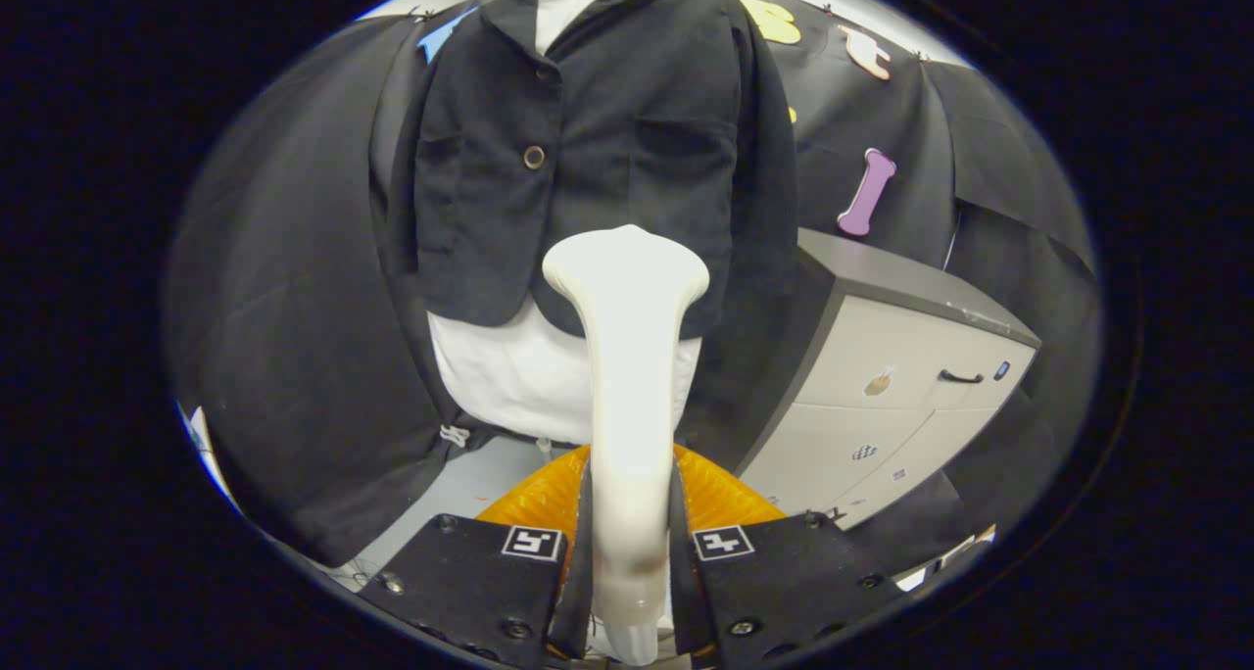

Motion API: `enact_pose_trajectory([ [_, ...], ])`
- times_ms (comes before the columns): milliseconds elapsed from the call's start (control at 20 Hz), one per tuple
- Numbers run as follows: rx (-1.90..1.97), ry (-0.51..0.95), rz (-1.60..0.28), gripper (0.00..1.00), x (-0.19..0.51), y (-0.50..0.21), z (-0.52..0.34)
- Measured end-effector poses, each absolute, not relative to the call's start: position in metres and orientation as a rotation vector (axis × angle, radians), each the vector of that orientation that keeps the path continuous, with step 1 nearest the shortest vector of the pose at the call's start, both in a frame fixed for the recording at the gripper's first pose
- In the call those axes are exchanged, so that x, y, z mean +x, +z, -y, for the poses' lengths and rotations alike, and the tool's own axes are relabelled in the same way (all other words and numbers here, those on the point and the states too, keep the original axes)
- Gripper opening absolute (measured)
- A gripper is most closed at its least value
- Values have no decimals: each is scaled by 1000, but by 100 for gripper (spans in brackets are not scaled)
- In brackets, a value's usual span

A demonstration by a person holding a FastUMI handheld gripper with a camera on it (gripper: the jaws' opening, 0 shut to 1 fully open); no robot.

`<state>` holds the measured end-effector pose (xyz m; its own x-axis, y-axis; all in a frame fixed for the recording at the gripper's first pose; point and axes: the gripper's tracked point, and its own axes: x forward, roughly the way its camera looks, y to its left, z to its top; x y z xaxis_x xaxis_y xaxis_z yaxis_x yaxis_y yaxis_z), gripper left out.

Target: Iron the clothes twice with a garment steamer, once on the left side and once on the right side.

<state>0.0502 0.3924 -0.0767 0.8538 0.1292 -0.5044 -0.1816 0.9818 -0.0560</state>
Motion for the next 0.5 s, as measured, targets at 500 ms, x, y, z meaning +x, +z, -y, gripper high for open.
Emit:
enact_pose_trajectory([
  [500,-53,261,-155,35,43,82,-454],
])
